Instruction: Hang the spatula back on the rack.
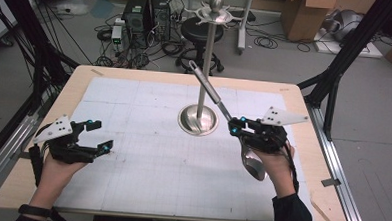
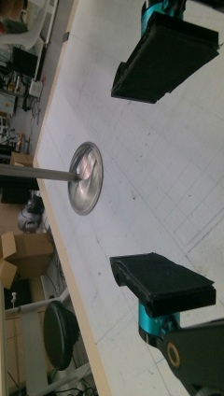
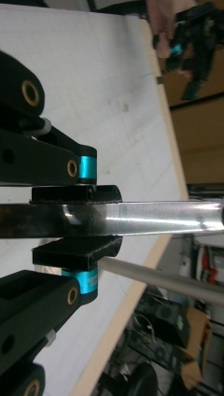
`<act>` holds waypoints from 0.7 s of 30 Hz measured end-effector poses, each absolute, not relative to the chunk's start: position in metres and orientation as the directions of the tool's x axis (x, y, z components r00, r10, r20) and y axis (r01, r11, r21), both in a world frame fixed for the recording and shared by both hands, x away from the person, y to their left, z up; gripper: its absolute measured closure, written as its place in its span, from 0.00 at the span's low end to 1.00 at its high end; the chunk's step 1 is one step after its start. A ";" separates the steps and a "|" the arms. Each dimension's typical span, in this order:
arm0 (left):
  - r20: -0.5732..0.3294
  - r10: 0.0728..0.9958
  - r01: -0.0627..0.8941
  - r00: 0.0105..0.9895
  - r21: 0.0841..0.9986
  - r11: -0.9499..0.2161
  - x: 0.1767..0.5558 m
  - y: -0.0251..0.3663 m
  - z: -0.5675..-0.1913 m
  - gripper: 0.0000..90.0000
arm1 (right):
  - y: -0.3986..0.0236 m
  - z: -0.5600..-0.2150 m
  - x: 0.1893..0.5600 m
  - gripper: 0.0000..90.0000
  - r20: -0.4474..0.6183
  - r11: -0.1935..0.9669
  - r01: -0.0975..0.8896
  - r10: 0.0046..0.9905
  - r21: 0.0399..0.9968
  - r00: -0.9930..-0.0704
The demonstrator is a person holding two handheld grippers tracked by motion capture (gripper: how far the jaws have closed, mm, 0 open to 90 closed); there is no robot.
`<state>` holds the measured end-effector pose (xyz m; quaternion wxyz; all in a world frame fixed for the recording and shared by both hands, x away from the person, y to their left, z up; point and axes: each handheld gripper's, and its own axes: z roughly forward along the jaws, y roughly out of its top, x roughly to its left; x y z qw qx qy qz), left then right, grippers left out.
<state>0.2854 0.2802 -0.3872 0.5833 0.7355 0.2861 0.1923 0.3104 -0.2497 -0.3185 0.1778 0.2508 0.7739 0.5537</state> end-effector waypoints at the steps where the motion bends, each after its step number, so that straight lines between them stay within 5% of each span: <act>1: -0.051 0.645 0.197 0.763 0.968 -0.158 0.286 0.280 -0.387 0.18 | -0.253 -0.316 0.309 0.84 0.005 0.245 0.185 0.591 0.952 -0.807; 21: -0.053 0.646 0.198 0.762 0.968 -0.155 0.286 0.281 -0.388 0.18 | -0.284 -0.286 0.291 0.84 -0.005 0.070 0.059 0.687 0.996 -0.727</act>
